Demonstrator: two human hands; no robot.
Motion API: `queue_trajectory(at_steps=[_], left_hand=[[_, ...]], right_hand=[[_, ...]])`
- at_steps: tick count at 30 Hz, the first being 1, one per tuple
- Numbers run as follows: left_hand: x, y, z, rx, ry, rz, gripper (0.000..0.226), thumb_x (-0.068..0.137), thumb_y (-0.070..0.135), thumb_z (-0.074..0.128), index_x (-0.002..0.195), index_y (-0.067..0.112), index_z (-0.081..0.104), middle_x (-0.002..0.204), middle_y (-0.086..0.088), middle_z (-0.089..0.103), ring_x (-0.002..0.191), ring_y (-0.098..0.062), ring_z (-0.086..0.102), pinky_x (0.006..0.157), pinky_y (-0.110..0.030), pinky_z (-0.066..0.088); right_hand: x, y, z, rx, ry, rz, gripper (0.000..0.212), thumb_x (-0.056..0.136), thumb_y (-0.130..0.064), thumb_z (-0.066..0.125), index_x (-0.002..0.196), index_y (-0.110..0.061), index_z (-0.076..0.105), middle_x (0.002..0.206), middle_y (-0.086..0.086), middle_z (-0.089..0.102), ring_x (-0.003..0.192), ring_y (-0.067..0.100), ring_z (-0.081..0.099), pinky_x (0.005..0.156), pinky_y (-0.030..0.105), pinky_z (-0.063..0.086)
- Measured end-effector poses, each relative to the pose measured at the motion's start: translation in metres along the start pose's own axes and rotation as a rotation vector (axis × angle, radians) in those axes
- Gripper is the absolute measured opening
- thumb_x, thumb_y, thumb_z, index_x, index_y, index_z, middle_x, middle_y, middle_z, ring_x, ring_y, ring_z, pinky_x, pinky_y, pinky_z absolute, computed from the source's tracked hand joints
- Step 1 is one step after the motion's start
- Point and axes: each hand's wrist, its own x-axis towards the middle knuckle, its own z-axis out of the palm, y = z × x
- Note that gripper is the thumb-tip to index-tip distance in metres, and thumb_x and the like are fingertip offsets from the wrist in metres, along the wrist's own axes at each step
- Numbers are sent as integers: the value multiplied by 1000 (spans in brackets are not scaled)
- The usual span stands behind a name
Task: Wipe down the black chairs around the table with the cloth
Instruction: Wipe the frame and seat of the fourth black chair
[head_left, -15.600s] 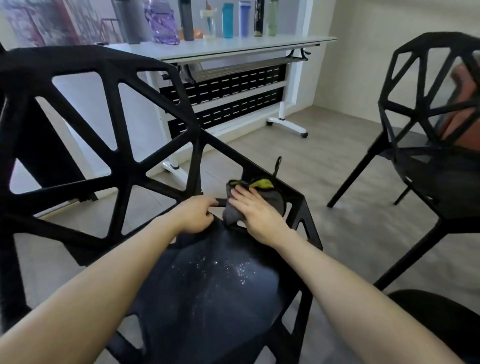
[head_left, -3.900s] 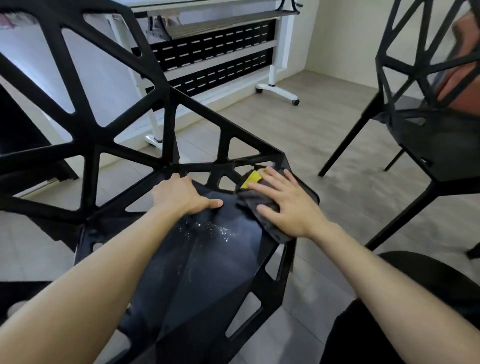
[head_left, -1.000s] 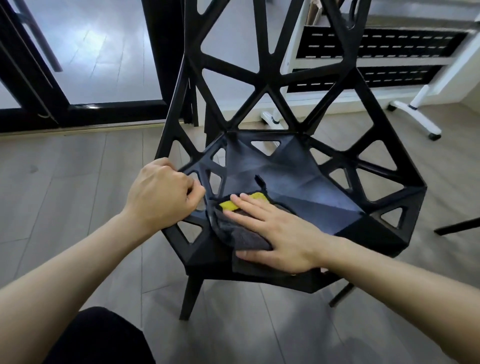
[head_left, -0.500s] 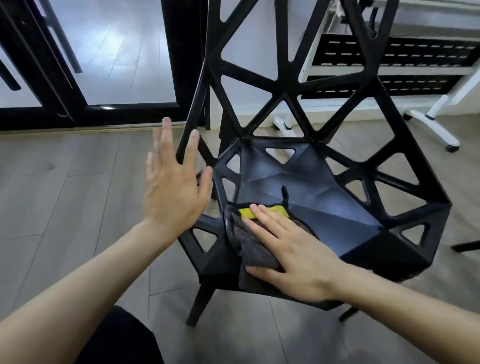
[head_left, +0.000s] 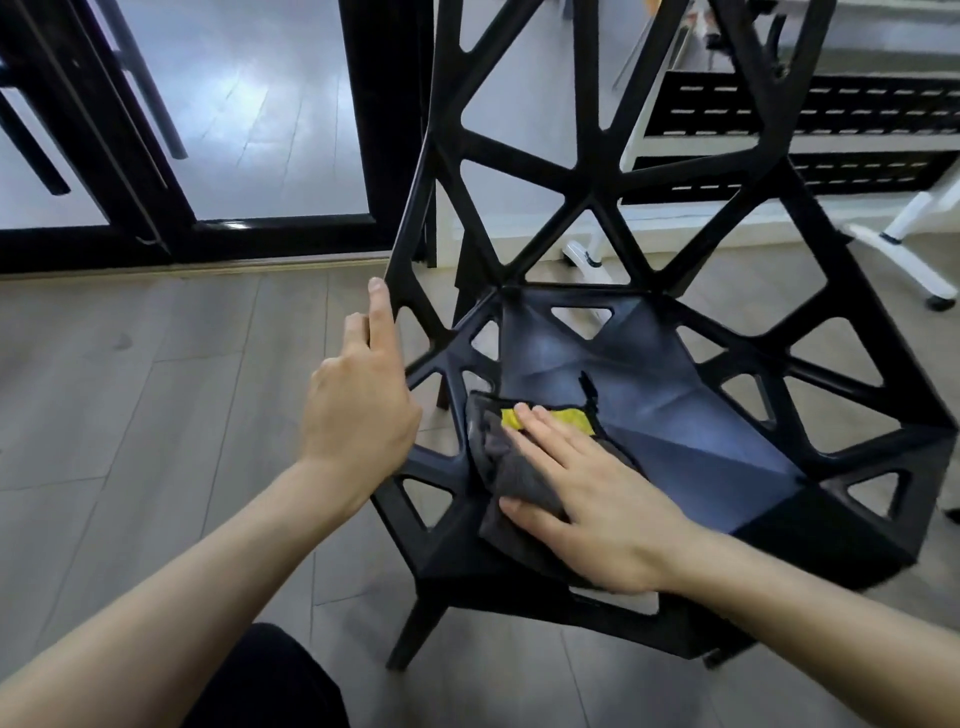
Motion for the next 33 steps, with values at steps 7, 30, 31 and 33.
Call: queue_trajectory(at_steps=[7, 30, 31, 33], left_hand=[[1, 1, -1, -54, 16, -14, 89, 95, 2, 58, 172, 10, 14, 127, -16, 58, 59, -5, 28, 65, -32, 34], [-1, 2, -2, -29, 96, -9, 85, 94, -2, 57, 170, 9, 22, 128, -19, 62, 73, -23, 46, 70, -40, 40], [-1, 0, 0, -23, 103, 1, 85, 94, -2, 59, 170, 10, 23, 131, -19, 62, 74, -24, 49, 71, -39, 41], [0, -3, 4, -27, 118, 32, 86, 93, -3, 59, 170, 12, 24, 139, -16, 58, 79, -28, 57, 73, -40, 40]], right_hand=[[165, 59, -35, -25, 159, 288, 79, 108, -65, 32, 171, -23, 9, 178, -8, -6, 163, 11, -8, 133, 36, -7], [0, 4, -4, -86, -35, -64, 90, 99, -78, 29, 171, -28, 7, 177, -7, -10, 162, 9, -14, 131, 31, -8], [-20, 16, -10, -99, -44, -91, 91, 96, -83, 30, 171, -35, 9, 177, -13, -8, 161, 4, -12, 132, 30, -6], [-26, 61, -40, -88, -62, 86, 95, 91, -89, 34, 169, -41, 12, 177, -15, -5, 159, 0, -10, 131, 30, -6]])
